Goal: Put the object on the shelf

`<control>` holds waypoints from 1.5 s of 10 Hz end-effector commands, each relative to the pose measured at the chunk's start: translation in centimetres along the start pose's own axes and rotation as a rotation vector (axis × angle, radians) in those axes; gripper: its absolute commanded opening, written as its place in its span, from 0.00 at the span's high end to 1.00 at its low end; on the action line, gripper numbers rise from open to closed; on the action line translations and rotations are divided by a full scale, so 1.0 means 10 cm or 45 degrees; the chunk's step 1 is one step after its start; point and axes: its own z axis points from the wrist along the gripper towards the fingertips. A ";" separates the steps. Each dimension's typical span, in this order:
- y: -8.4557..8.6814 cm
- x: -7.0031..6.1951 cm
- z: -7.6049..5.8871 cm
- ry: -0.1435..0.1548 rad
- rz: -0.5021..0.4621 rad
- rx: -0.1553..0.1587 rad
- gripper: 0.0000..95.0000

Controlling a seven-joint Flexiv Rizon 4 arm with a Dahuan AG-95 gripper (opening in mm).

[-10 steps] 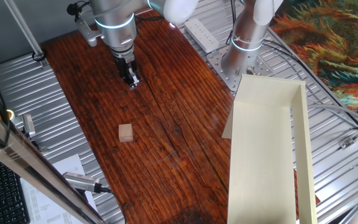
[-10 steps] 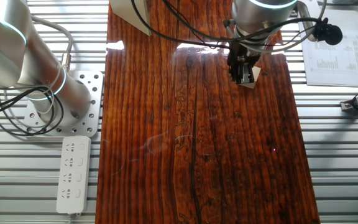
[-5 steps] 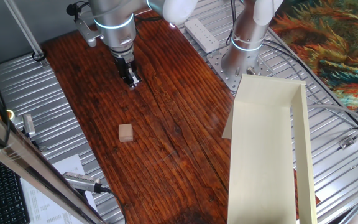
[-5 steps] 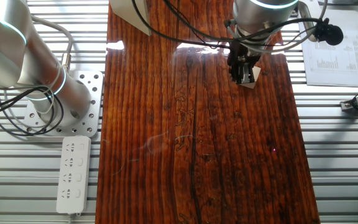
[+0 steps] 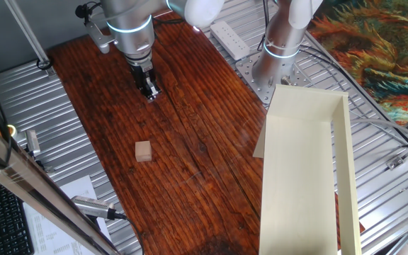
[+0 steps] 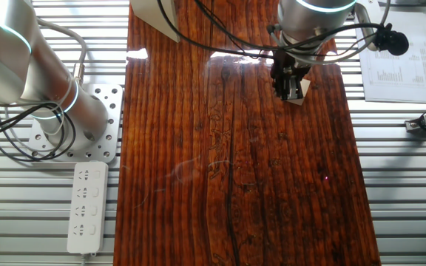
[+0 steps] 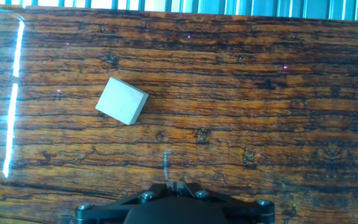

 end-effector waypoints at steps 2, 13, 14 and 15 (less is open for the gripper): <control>0.00 0.00 0.00 0.004 -0.001 0.000 1.00; -0.01 -0.04 0.06 -0.008 -0.107 -0.001 1.00; -0.01 -0.09 0.05 -0.012 -0.176 0.005 1.00; -0.01 -0.17 0.05 -0.011 -0.223 0.013 1.00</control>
